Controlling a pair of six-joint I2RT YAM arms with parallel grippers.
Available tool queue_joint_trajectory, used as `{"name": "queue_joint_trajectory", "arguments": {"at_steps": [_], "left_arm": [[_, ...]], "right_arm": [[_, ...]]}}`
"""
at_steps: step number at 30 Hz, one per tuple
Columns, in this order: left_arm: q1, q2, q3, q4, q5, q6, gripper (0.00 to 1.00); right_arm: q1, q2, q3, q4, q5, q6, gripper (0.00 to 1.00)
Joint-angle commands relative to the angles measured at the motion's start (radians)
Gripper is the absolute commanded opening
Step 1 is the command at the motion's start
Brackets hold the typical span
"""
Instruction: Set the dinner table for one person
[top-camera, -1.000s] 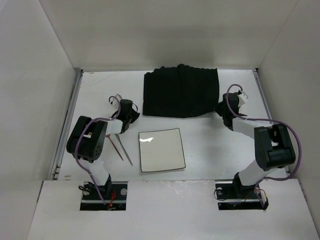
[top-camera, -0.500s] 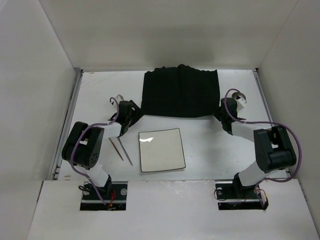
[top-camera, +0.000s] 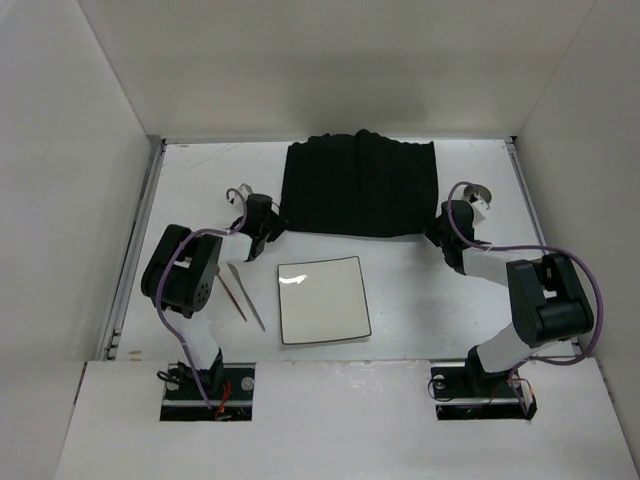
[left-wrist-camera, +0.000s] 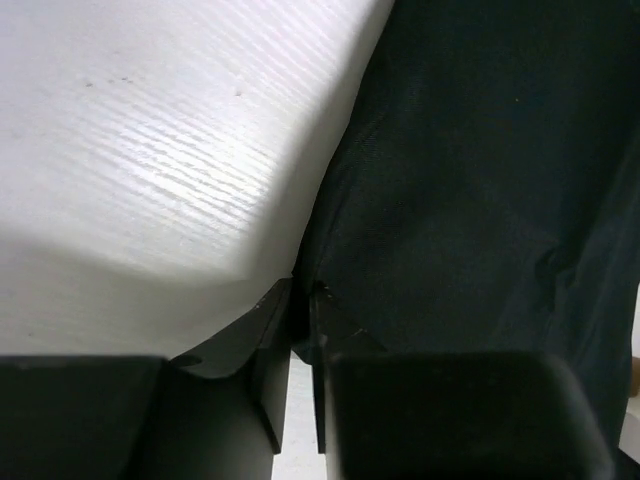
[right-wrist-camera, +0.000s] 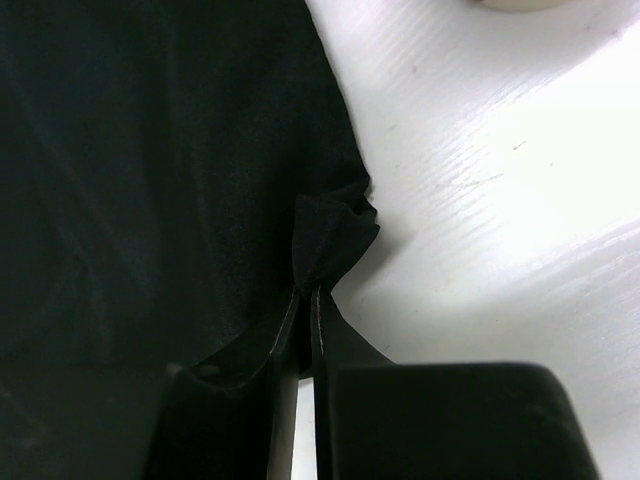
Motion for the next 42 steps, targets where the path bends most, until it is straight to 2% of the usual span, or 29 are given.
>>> {"name": "queue_joint_trajectory", "arguments": {"at_steps": [1,5,9,16,18,22,28,31,34,36,38,42], "left_arm": [[0.018,-0.089,-0.076,-0.028,-0.067,-0.017,0.06],[0.037,-0.248,-0.211,-0.031,-0.112,0.006,0.05],[0.045,-0.403,-0.336,-0.042,-0.133,0.017,0.05],[0.049,-0.535,-0.411,-0.111,-0.139,0.064,0.12],[0.058,-0.563,-0.426,-0.119,-0.141,0.064,0.16],[0.066,-0.658,-0.452,-0.155,-0.138,0.069,0.25],[0.012,-0.842,-0.433,-0.263,-0.210,0.095,0.35],[-0.043,-0.826,-0.377,-0.286,-0.256,0.115,0.42],[-0.095,-0.725,-0.289,-0.274,-0.264,0.139,0.46],[-0.135,-0.617,-0.217,-0.266,-0.251,0.158,0.47],[-0.164,-0.522,-0.172,-0.240,-0.242,0.165,0.47],[-0.204,-0.369,-0.103,-0.195,-0.225,0.182,0.46]], "right_arm": [[0.015,-0.048,-0.019,0.045,-0.045,-0.006,0.12],[0.016,-0.074,-0.056,0.031,-0.070,0.001,0.11],[0.072,-0.123,-0.110,0.010,-0.068,0.014,0.10],[0.171,-0.247,-0.199,-0.047,-0.051,0.029,0.14],[0.211,-0.281,-0.216,-0.073,-0.045,0.030,0.21],[0.247,-0.390,-0.242,-0.144,-0.004,0.012,0.48],[0.233,-0.589,-0.220,-0.274,0.126,-0.051,0.62],[0.210,-0.556,-0.185,-0.273,0.122,-0.072,0.64],[0.226,-0.498,-0.115,-0.264,0.091,-0.092,0.48],[0.298,-0.467,-0.085,-0.219,0.081,-0.095,0.36],[0.363,-0.422,-0.058,-0.172,0.071,-0.114,0.36],[0.435,-0.291,-0.007,-0.092,0.018,-0.126,0.40]]}}
